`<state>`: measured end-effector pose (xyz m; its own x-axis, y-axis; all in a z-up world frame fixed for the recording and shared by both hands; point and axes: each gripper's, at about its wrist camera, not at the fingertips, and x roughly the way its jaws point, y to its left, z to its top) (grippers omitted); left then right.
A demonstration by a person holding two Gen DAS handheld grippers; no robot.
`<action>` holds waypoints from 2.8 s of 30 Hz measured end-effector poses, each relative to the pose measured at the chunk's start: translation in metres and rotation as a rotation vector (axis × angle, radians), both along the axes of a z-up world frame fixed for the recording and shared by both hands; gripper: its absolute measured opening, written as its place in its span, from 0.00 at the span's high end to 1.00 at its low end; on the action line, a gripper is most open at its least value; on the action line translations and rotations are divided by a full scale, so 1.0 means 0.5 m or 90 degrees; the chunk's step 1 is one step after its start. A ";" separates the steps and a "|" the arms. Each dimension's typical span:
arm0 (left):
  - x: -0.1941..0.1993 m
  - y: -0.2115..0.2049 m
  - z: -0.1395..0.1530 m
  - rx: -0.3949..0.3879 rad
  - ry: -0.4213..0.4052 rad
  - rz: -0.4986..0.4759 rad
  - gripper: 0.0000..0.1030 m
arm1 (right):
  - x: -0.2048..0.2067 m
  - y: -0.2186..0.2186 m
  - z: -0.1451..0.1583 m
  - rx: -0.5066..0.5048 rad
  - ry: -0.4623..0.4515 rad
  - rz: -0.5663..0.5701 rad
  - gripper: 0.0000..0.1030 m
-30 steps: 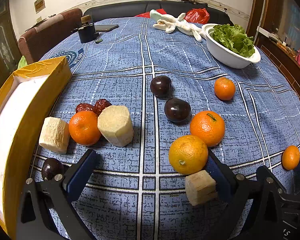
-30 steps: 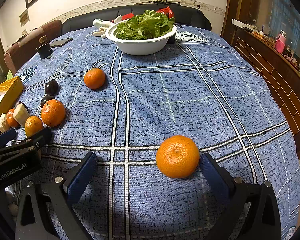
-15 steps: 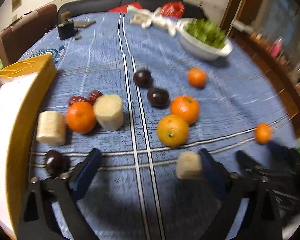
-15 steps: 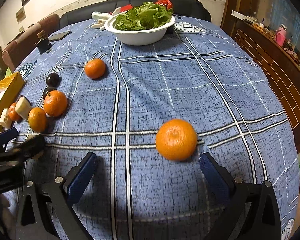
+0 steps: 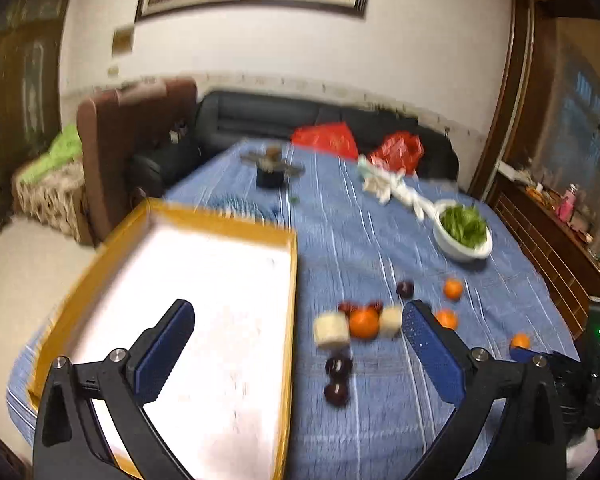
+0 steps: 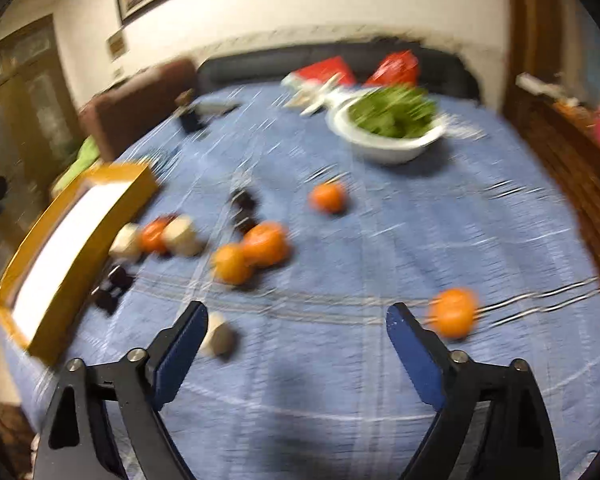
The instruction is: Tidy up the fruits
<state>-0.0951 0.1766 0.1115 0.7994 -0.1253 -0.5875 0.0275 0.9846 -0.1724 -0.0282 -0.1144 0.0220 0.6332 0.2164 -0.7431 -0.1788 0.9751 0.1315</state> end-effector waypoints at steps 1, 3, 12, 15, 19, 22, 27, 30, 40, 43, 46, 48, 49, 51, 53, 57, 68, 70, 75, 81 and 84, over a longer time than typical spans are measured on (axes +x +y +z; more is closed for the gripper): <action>0.002 -0.002 -0.016 -0.003 0.012 -0.014 0.00 | 0.005 0.014 -0.012 0.011 0.018 0.017 0.27; 0.004 -0.019 -0.049 0.011 0.042 -0.040 0.09 | 0.016 0.037 -0.036 0.032 0.053 0.033 0.31; 0.046 -0.116 -0.168 0.078 0.163 -0.137 0.57 | 0.040 0.063 -0.074 0.035 0.077 0.045 0.51; 0.055 -0.134 -0.184 0.119 0.171 -0.144 0.58 | 0.038 0.057 -0.074 0.049 0.076 0.055 0.54; 0.058 -0.162 -0.197 0.181 0.171 -0.152 0.65 | 0.035 0.050 -0.072 0.065 0.071 0.058 0.56; 0.051 -0.159 -0.188 0.208 0.157 -0.143 0.80 | 0.032 0.050 -0.072 0.078 0.074 0.067 0.64; 0.044 -0.135 -0.177 0.187 0.156 -0.140 0.81 | 0.019 0.055 -0.069 0.084 0.073 0.082 0.76; 0.033 -0.115 -0.152 0.147 0.138 -0.136 0.81 | 0.010 0.053 -0.062 0.092 0.069 0.083 0.78; 0.001 0.029 -0.074 0.057 0.092 -0.051 0.80 | -0.011 0.037 -0.021 0.184 0.064 0.099 0.83; -0.002 0.087 -0.080 0.045 0.096 -0.005 0.80 | -0.012 0.056 -0.003 0.203 0.066 0.120 0.83; -0.004 0.134 -0.098 0.034 0.111 0.033 0.80 | -0.014 0.106 0.018 0.223 0.071 0.160 0.83; -0.006 0.165 -0.113 0.024 0.124 0.058 0.80 | -0.012 0.145 0.028 0.231 0.075 0.189 0.83; -0.007 0.182 -0.121 0.017 0.131 0.072 0.80 | -0.012 0.169 0.032 0.236 0.078 0.205 0.83; -0.014 0.206 -0.129 0.010 0.136 0.089 0.80 | -0.010 0.228 0.041 0.246 0.087 0.245 0.82; -0.021 0.227 -0.130 -0.001 0.136 0.102 0.80 | -0.011 0.284 0.044 0.247 0.096 0.279 0.82; -0.038 0.258 -0.124 -0.021 0.129 0.119 0.75 | -0.014 0.397 0.029 0.219 0.108 0.333 0.82; -0.068 0.275 -0.077 -0.047 0.088 0.139 0.31 | -0.032 0.494 0.013 0.166 0.086 0.369 0.60; -0.064 0.264 -0.073 -0.048 0.086 0.132 0.28 | -0.030 0.465 0.025 0.172 0.068 0.351 0.48; -0.054 0.207 -0.066 -0.030 0.083 0.085 0.26 | -0.004 0.319 0.035 0.194 0.044 0.256 0.47; -0.025 0.111 -0.077 -0.005 0.095 0.002 0.26 | 0.024 0.146 0.013 0.175 0.037 0.111 0.47; -0.008 0.058 -0.085 0.007 0.102 -0.038 0.26 | 0.033 0.098 -0.008 0.127 0.031 0.051 0.47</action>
